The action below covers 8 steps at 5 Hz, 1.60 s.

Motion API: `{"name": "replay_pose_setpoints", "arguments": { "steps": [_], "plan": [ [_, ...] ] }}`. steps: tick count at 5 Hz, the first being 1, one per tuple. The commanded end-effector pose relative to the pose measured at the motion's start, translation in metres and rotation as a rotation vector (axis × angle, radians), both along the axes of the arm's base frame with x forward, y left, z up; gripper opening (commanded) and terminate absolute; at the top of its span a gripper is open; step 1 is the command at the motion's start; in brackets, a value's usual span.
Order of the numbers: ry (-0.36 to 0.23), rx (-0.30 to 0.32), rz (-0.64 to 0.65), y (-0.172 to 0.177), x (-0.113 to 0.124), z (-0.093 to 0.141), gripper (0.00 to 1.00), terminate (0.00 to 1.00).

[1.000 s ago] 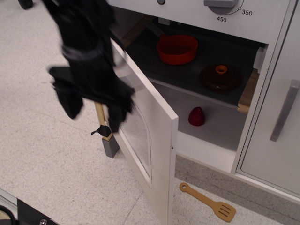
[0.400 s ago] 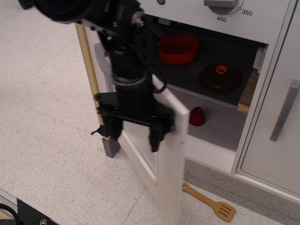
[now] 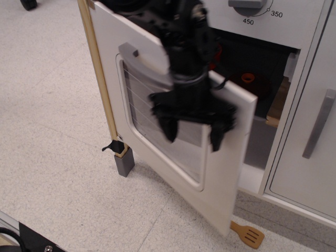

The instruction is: Close oven

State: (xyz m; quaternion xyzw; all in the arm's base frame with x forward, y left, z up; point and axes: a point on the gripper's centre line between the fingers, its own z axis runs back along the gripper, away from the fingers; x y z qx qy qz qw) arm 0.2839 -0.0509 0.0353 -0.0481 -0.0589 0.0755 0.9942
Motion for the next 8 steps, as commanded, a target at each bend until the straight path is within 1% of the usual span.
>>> {"name": "replay_pose_setpoints", "arguments": {
  "steps": [1,2,3,5,6,7,8],
  "plan": [
    [-0.14,0.007,0.047,-0.011,0.053,0.028,1.0,0.0],
    [-0.166,0.023,0.065,-0.013,0.07,0.029,1.0,0.0],
    [-0.173,0.039,0.088,-0.008,0.084,0.027,1.0,0.0],
    [-0.199,0.064,0.099,-0.003,0.096,0.022,1.0,0.0],
    [-0.215,0.065,0.077,-0.002,0.088,0.024,1.0,0.0],
    [-0.215,0.078,0.052,-0.003,0.078,0.022,1.0,0.0],
    [-0.152,0.063,0.026,0.0,0.065,0.025,1.0,0.0]
  ]
}}
